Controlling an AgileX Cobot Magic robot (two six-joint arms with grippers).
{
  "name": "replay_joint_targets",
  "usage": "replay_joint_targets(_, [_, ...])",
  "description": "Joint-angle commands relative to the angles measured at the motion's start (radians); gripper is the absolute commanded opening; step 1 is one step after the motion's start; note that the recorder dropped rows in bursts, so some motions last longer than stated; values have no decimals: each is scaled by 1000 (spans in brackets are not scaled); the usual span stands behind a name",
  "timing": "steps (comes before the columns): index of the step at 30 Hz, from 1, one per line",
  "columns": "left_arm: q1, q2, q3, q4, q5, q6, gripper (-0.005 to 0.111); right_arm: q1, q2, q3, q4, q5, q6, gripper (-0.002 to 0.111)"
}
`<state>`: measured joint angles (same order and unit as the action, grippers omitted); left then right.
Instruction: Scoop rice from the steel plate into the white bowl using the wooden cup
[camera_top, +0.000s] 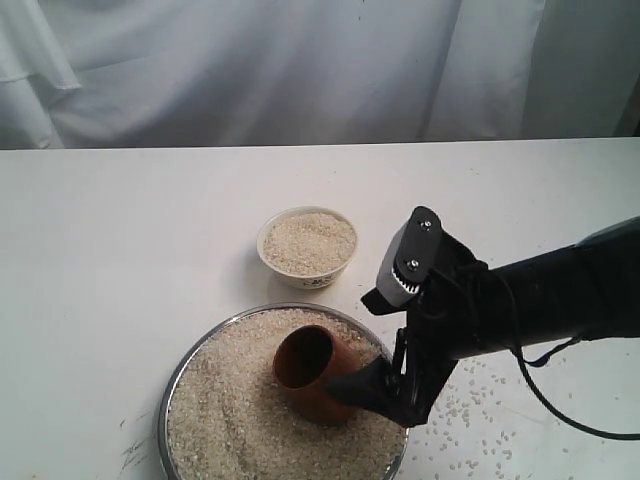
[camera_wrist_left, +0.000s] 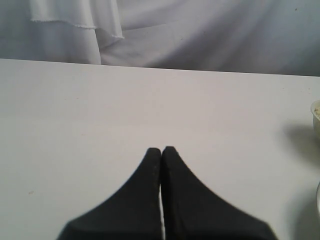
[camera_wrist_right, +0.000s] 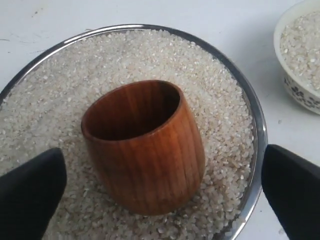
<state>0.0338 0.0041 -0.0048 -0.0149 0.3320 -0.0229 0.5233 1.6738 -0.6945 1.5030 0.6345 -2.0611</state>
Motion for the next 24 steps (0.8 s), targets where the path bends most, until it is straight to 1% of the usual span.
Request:
replay_joint_targets(1, [2,-4,5,1,-13,-1,0,-7,61,-2,-13,9,6,95])
replay_joint_targets(6, [2,-4,5,1,-13,-1,0,-5,125,-29,-3,58,-13,94])
replay_joint_targets(17, [2,-4,5,1,-13,-1,0,-5,208,-85,-3,98,-13,94])
replay_joint_targets(24, [2,-4,5,1,-13,-1,0,46,245,-118,1,53,-13,94])
